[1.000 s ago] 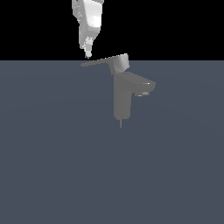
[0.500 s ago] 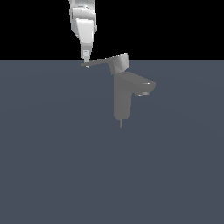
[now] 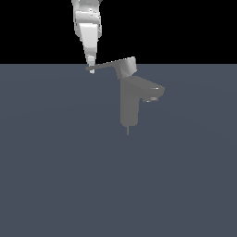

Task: Turn on the faucet by rotating a designated handle.

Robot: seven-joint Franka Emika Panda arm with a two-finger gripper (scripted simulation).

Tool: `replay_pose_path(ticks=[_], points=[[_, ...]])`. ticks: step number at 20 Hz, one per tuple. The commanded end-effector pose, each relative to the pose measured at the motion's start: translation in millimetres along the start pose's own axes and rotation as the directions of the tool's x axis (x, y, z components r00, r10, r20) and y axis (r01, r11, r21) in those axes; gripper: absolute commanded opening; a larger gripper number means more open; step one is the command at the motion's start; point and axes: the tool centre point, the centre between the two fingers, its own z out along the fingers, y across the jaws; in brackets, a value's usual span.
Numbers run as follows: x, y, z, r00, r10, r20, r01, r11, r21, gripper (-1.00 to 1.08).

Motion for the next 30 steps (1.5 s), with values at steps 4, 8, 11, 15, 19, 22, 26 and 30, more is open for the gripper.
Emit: replay_pose_path(ticks=[4,8,11,15,19,22,26,30], points=[[0,12,0,1.0,0.0,0.0,0.0,1.0,0.001,-1.0],[-1,22,0,1.0,0.0,0.0,0.0,1.0,0.001,-1.0],[-1,30,0,1.0,0.0,0.0,0.0,1.0,0.001,-1.0],[-1,41,0,1.0,0.0,0.0,0.0,1.0,0.001,-1.0],[-2,51,0,1.0,0.0,0.0,0.0,1.0,0.001,-1.0],[-2,59,0,1.0,0.0,0.0,0.0,1.0,0.001,-1.0],[-2,70,0,1.0,0.001,0.0,-0.001,1.0,0.001,-1.0],[-2,81,0,1.0,0.001,0.0,-0.001,1.0,0.001,-1.0]])
